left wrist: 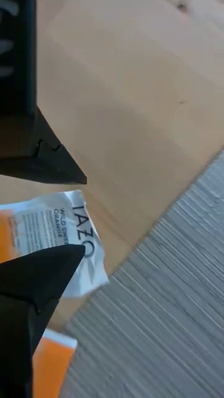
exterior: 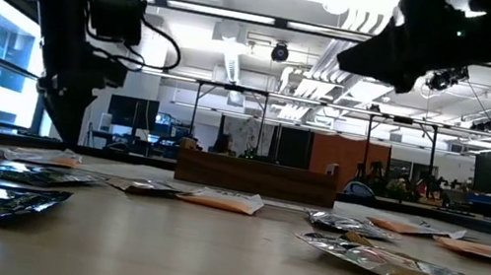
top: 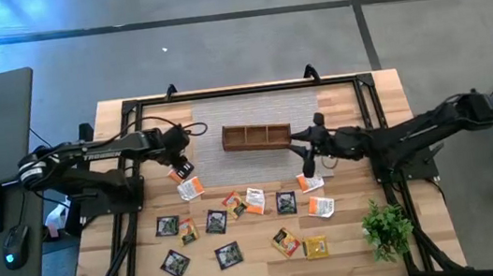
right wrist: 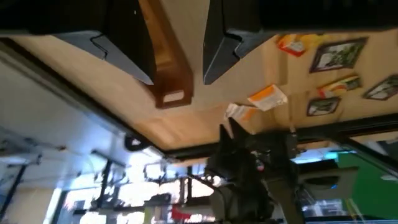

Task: Pick & Place Tea
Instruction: Put the orange tea bag into the left section of the wooden organizer

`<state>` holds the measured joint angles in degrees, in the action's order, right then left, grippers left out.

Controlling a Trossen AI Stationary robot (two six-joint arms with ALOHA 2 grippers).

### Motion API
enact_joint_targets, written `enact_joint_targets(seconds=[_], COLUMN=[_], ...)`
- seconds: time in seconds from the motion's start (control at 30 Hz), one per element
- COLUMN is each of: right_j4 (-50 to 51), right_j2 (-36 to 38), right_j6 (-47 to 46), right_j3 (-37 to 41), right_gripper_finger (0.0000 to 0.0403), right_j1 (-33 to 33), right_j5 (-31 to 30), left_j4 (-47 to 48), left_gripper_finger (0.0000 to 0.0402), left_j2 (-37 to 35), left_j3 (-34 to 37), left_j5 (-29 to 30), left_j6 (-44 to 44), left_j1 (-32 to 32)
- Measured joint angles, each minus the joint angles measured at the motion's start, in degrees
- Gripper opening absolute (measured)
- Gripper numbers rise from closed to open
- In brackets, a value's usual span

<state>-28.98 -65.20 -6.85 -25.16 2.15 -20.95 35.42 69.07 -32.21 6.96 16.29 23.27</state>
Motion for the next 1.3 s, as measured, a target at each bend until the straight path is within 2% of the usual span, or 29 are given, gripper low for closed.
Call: enact_joint_targets(seconds=[0.1, 0.3, 0.37, 0.47, 0.57, 0.6, 0.77, 0.9, 1.07, 1.23, 1.3], right_j4=[-0.03, -0.03, -0.01, -0.03, -0.80, -1.60, -7.98, -9.87, -9.53, -8.56, -8.43], right_j2=[-1.73, -2.41, -2.39, -2.35, -2.35, -2.35, -2.33, -2.30, -2.30, -2.30, -2.30], right_j6=[-0.70, -0.72, -0.80, -0.74, -0.68, -0.51, 4.88, 5.72, 5.81, 5.81, 5.54], right_j3=[-1.05, -1.43, -1.41, -1.41, -1.37, -1.37, -1.36, -1.37, -1.37, -1.37, -1.37], right_gripper_finger=[0.0129, 0.0129, 0.0129, 0.0129, 0.0129, 0.0129, 0.0129, 0.0129, 0.0129, 0.0129, 0.0129], right_j1=[-0.79, -1.03, -1.03, -1.03, -1.11, -1.30, -3.26, -5.15, -7.10, -7.45, -7.40], right_j5=[3.57, 4.76, 4.74, 4.63, 4.61, 4.70, 4.73, 4.98, 5.04, 7.07, 8.03], left_j4=[0.21, -2.76, -4.15, -6.49, -6.35, -6.20, -4.91, -2.49, -1.20, -3.46, -9.99], left_gripper_finger=[0.0175, 0.0161, 0.0139, 0.0085, 0.0022, 0.0012, 0.0012, 0.0004, 0.0001, 0.0001, 0.0000], left_j2=[2.54, 8.15, 9.15, 10.23, 10.39, 10.39, 8.54, 5.52, 2.80, 2.64, 2.62], left_j3=[0.11, -0.20, -0.20, -0.22, -0.22, -0.22, -0.66, -3.44, -6.63, -8.08, -8.31], left_j5=[0.79, 2.60, 1.74, -2.13, -4.28, -4.20, -2.99, -3.29, -0.07, 1.01, 3.40], left_j6=[0.01, 0.46, 0.46, 0.81, 4.73, 6.89, 12.11, 18.14, 19.15, 24.36, 28.34], left_j1=[0.00, 0.00, 0.00, 0.04, 0.08, 0.06, -0.02, -0.44, -3.15, -6.08, -7.79])
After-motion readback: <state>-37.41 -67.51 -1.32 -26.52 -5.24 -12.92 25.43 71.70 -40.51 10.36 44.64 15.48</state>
